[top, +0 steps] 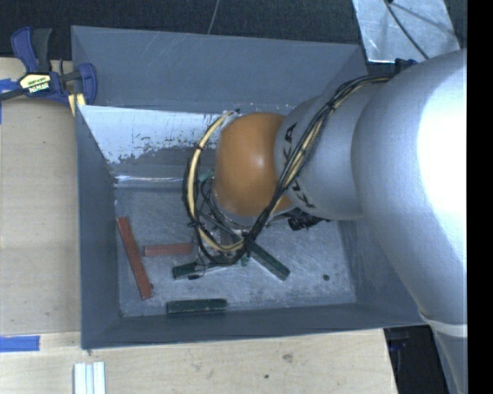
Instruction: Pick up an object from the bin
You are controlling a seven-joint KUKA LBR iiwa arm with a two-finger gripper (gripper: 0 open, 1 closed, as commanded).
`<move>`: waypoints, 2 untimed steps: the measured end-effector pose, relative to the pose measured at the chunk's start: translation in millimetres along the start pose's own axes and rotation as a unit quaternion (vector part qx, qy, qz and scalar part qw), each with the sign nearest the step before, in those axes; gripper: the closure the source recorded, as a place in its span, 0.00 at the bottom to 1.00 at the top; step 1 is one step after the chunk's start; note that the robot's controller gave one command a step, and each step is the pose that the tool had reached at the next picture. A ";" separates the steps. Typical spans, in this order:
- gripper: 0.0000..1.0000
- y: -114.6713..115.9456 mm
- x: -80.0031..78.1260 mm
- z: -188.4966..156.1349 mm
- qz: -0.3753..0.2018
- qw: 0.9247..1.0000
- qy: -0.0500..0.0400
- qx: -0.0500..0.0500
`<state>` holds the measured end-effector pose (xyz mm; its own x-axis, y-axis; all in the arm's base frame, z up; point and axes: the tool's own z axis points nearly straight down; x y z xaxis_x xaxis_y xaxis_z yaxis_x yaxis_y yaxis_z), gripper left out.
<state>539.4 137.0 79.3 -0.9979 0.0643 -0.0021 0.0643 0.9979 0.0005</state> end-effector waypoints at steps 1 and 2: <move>0.00 0.0 -0.3 -0.3 0.000 1.000 0.000 0.000; 1.00 0.0 -0.2 -0.2 0.000 1.000 0.000 0.000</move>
Offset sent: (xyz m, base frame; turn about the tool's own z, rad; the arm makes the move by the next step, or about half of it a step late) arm 0.0000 0.0000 0.0000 0.0000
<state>539.5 137.0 79.6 -0.9979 0.0647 -0.0026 0.0647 0.9979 0.0007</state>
